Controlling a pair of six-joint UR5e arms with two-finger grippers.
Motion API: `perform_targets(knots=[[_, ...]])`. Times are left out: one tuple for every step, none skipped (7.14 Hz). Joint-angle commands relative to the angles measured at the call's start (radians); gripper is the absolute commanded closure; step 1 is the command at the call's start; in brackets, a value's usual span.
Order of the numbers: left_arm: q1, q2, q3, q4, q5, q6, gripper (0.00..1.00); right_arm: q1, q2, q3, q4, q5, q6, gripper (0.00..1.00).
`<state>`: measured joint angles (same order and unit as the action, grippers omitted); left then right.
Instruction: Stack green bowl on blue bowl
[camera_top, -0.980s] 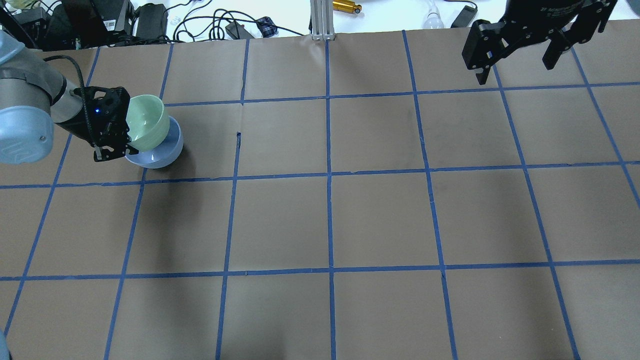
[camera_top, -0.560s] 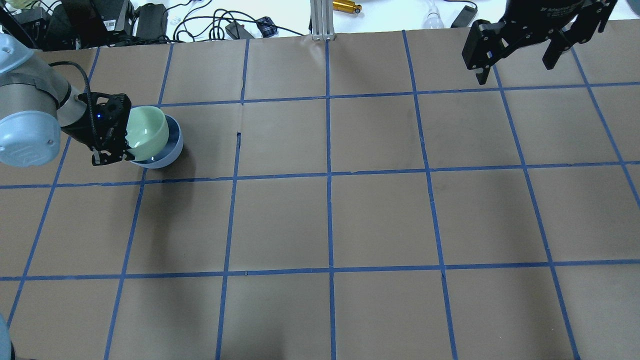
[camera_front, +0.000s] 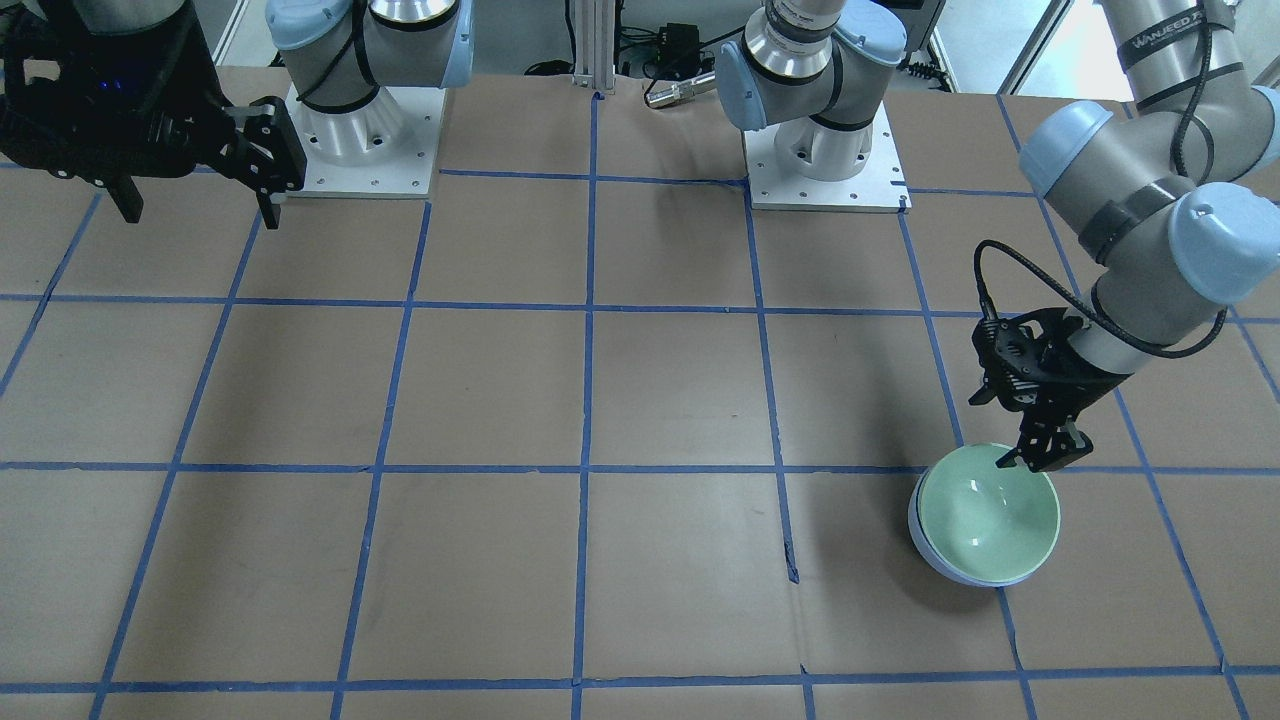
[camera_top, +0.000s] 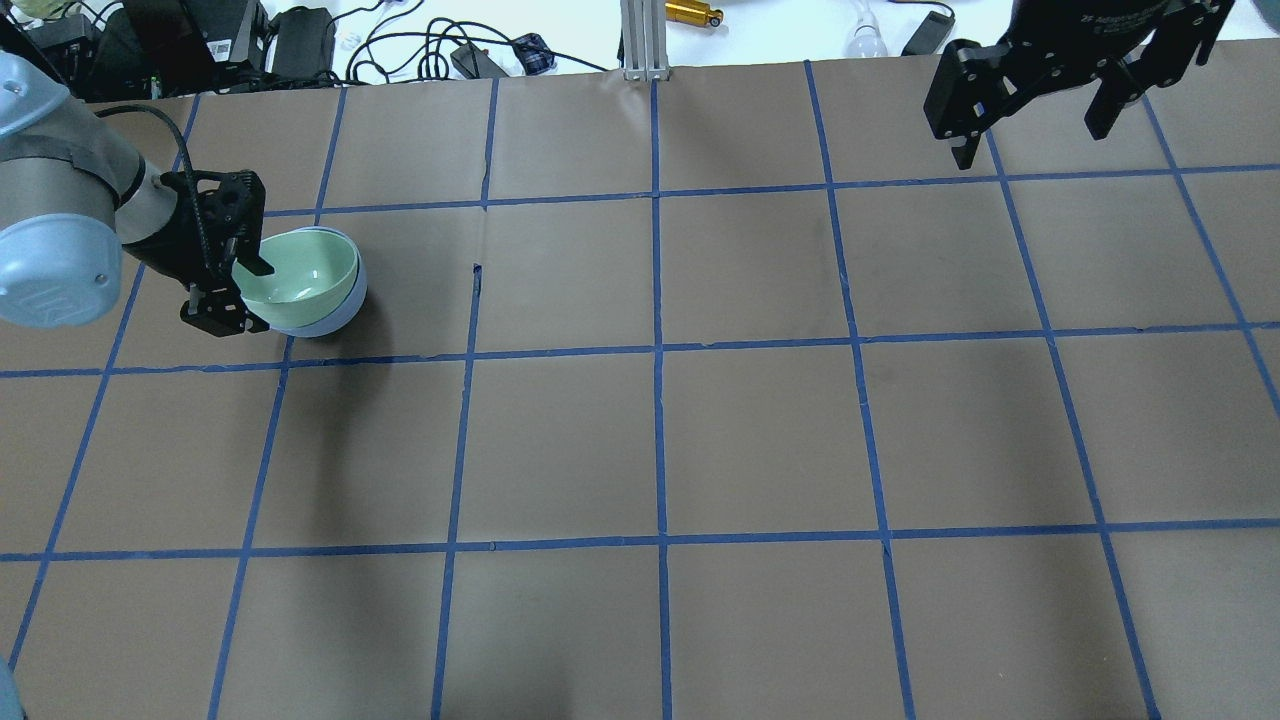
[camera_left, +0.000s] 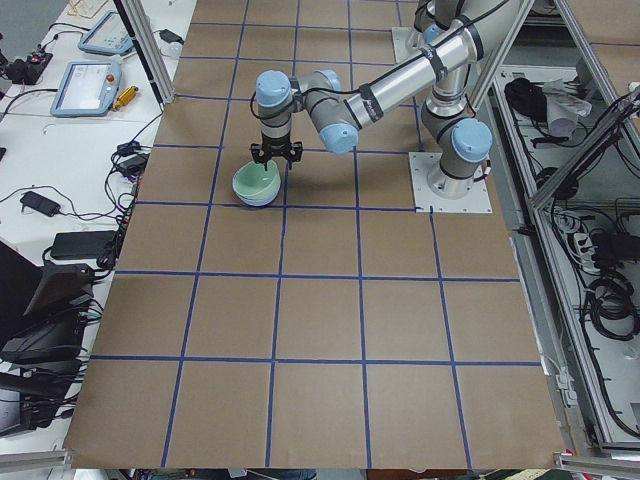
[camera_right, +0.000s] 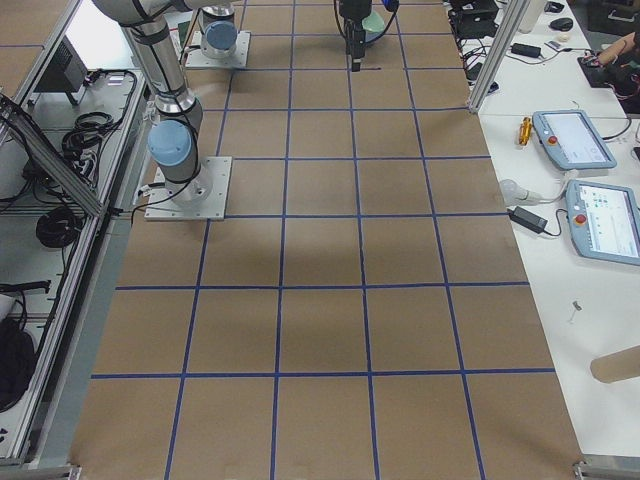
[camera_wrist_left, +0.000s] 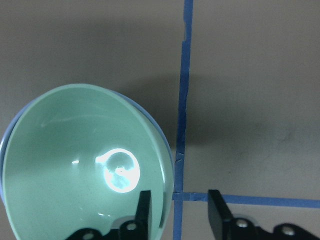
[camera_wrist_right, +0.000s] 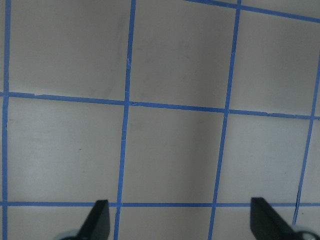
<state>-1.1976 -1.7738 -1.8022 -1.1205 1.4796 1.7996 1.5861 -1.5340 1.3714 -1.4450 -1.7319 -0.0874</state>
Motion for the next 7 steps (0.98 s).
perform_targets(knots=[[-0.007,0.051,0.087,-0.185,-0.06,-0.147,0.0,0.0,0.0,0.0,0.0,0.0,0.0,0.0],[-0.052,0.062,0.148,-0.273,-0.067,-0.305,0.0,0.0,0.0,0.0,0.0,0.0,0.0,0.0],[-0.121,0.066,0.206,-0.316,-0.059,-0.511,0.0,0.0,0.0,0.0,0.0,0.0,0.0,0.0],[-0.169,0.083,0.257,-0.35,-0.052,-0.658,0.0,0.0,0.0,0.0,0.0,0.0,0.0,0.0],[-0.19,0.086,0.279,-0.381,-0.048,-0.825,0.0,0.0,0.0,0.0,0.0,0.0,0.0,0.0],[-0.221,0.088,0.274,-0.383,-0.05,-1.052,0.0,0.0,0.0,0.0,0.0,0.0,0.0,0.0],[-0.287,0.105,0.273,-0.383,-0.029,-1.247,0.0,0.0,0.0,0.0,0.0,0.0,0.0,0.0]])
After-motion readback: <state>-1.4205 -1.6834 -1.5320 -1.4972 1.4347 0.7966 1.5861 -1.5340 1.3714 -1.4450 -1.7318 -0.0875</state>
